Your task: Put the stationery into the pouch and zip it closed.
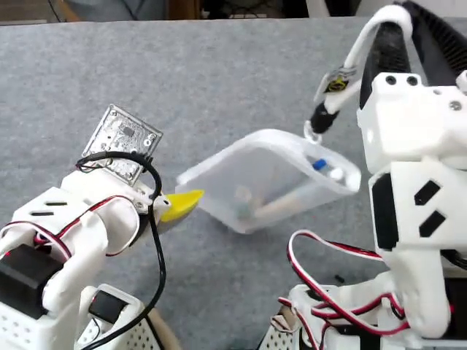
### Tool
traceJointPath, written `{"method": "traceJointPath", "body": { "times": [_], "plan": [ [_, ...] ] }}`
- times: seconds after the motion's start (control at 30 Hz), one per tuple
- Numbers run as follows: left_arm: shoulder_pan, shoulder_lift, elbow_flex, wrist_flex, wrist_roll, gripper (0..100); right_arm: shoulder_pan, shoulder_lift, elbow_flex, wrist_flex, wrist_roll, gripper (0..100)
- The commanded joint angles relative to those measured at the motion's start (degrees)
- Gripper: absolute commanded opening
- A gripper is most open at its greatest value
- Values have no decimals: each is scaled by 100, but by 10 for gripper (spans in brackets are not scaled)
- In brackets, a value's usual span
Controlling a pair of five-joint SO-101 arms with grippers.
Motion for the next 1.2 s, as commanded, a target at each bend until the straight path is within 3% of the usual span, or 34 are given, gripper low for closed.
{"method": "traceJointPath", "body": {
  "times": [0.0, 0.17, 0.47, 0.67, 0.77, 0.93, 1.17],
  "plan": [
    [-48, -44, -418, -141, 26, 329, -70, 4, -171, -246, -88, 12],
    [-40, -18, -734, -176, 26, 329, -255, 22, -171, 237, -571, 12],
    [13, 0, -242, -176, 26, 338, -1152, 22, -171, 1020, -589, 12],
    [558, 9, -268, -176, -35, 398, -1873, 22, -171, 1345, -598, 12],
    [576, -18, -215, -360, -492, 396, -2330, -40, -119, 1451, -598, 12],
    [-92, -9, -207, -668, -1029, 396, -2884, -541, 576, 1451, -554, 12],
    [-497, -26, -198, -589, -1978, 399, -2488, -1033, 1332, 1354, -325, 12]
  ]
}}
